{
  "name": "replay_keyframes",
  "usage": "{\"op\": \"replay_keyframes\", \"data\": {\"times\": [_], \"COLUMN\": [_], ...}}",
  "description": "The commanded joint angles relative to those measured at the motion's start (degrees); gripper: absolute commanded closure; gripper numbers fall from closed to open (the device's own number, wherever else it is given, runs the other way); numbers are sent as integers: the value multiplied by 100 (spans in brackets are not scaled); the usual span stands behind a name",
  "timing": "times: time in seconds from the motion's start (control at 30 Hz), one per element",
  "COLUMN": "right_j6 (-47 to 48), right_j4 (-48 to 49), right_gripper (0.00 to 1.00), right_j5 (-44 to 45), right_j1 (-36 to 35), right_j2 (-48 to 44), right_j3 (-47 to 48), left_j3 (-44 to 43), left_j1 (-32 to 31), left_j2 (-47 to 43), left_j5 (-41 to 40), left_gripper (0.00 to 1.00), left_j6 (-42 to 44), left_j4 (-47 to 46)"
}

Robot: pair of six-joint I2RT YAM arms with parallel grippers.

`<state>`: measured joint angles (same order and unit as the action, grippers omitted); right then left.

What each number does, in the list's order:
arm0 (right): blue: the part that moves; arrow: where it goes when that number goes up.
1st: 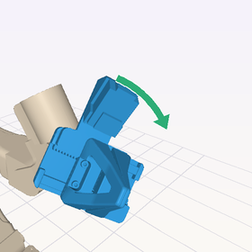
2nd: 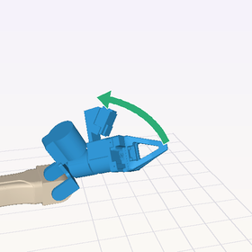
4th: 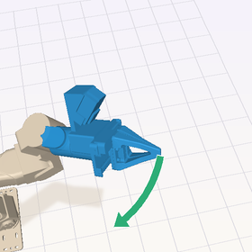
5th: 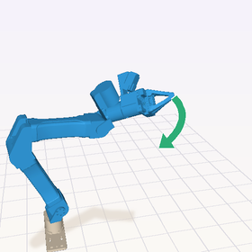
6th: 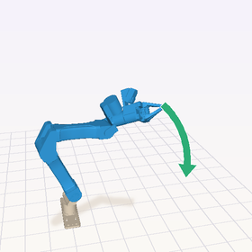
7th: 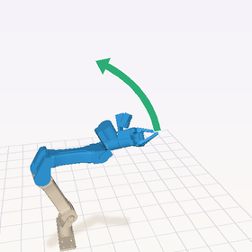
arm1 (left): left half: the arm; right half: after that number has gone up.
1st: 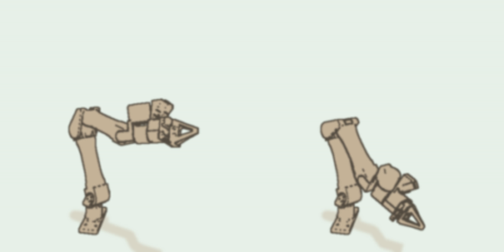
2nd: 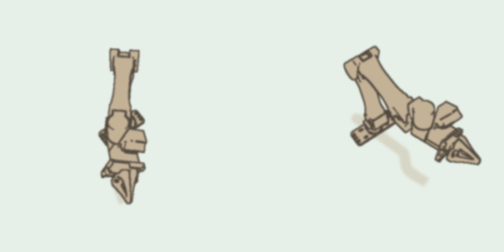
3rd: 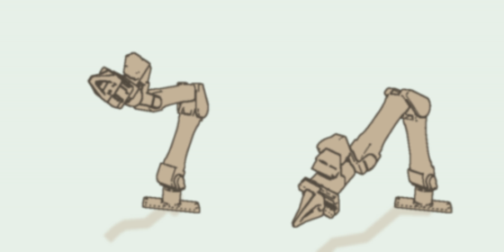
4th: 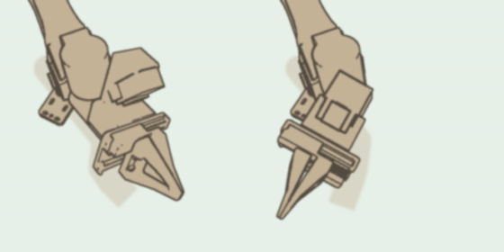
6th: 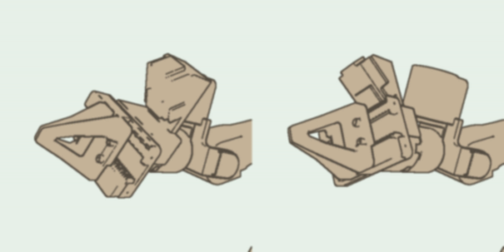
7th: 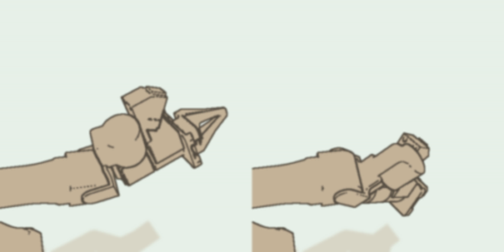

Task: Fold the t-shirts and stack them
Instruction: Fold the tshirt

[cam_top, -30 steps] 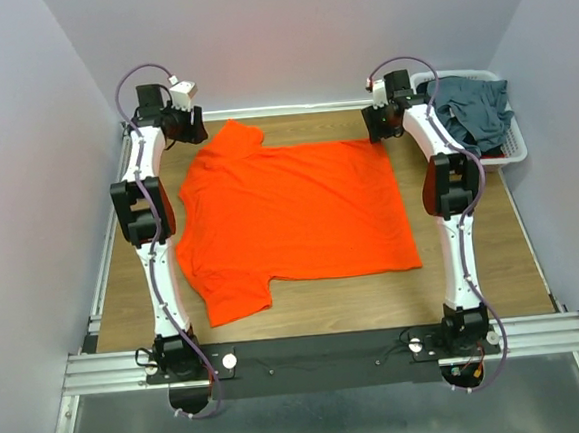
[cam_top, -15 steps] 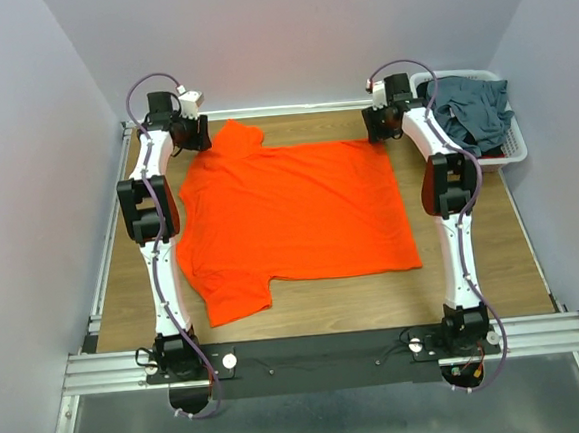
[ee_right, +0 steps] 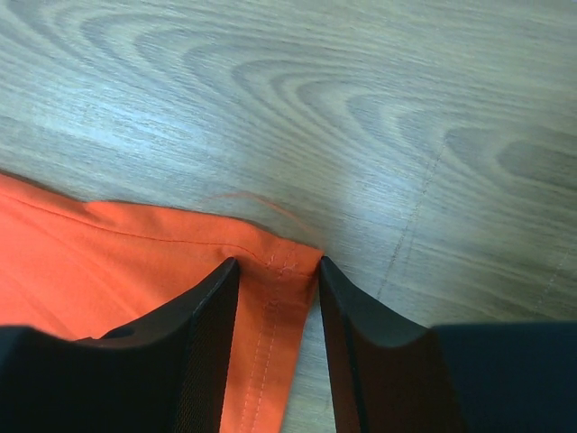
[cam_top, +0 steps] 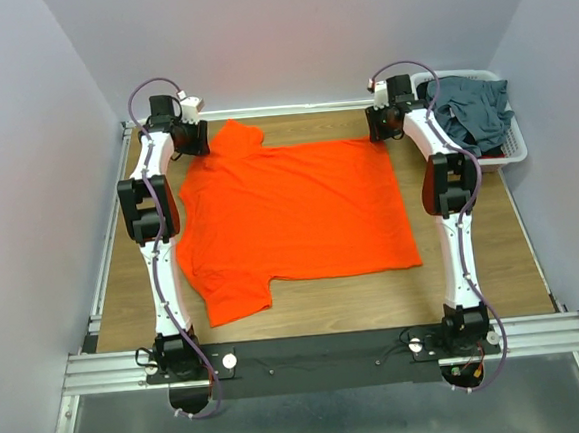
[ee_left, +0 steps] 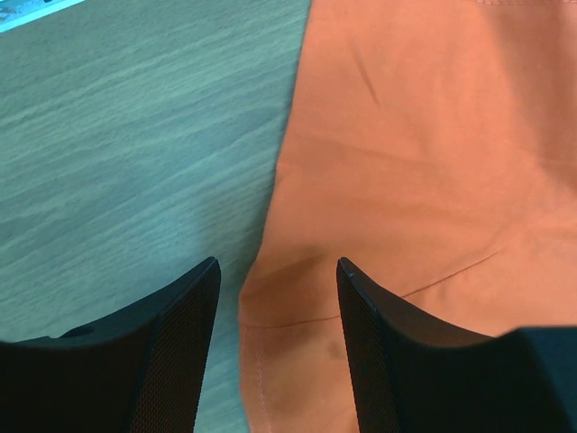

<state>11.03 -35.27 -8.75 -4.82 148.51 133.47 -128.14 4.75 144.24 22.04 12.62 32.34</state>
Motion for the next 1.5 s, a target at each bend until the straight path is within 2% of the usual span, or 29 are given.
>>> {"op": "replay_keyframes", "data": {"times": [0.0, 0.1, 0.2, 0.47, 0.67, 0.93, 1.17, 1.27, 1.33, 1.43, 1.47], "right_j6": [22, 49, 57, 356, 733, 1322, 1946, 2140, 2202, 2255, 2281], "right_j4": [20, 55, 116, 266, 371, 529, 661, 661, 661, 661, 670], "right_gripper": [52, 52, 43, 43, 39, 41, 52, 65, 69, 83, 100], "right_j5": [-56, -56, -91, -197, -460, -794, -1128, -1041, -997, -970, -944], "right_j1": [43, 51, 51, 60, 51, 51, 51, 51, 51, 60, 51], "right_j2": [346, 372, 407, 504, 477, 399, 249, 275, 240, 126, 100], "right_j3": [74, 83, 91, 127, 48, -215, -514, -524, -603, -769, -813], "left_j3": [-317, -510, -607, -643, -634, -625, -616, -625, -607, -607, -625], "left_j1": [17, 17, 17, 26, 17, 17, 17, 17, 17, 17, 17], "left_j2": [209, 367, 482, 587, 640, 675, 684, 701, 710, 693, 684], "left_j5": [-165, -69, 54, 46, 63, 55, 37, 37, 28, 11, 11], "left_gripper": [37, 38, 39, 40, 40, 42, 44, 46, 48, 53, 58], "left_j6": [30, 12, -5, 12, 21, 30, 47, 47, 39, 39, 47], "left_j4": [150, 211, 220, 229, 229, 229, 229, 229, 229, 212, 194]}}
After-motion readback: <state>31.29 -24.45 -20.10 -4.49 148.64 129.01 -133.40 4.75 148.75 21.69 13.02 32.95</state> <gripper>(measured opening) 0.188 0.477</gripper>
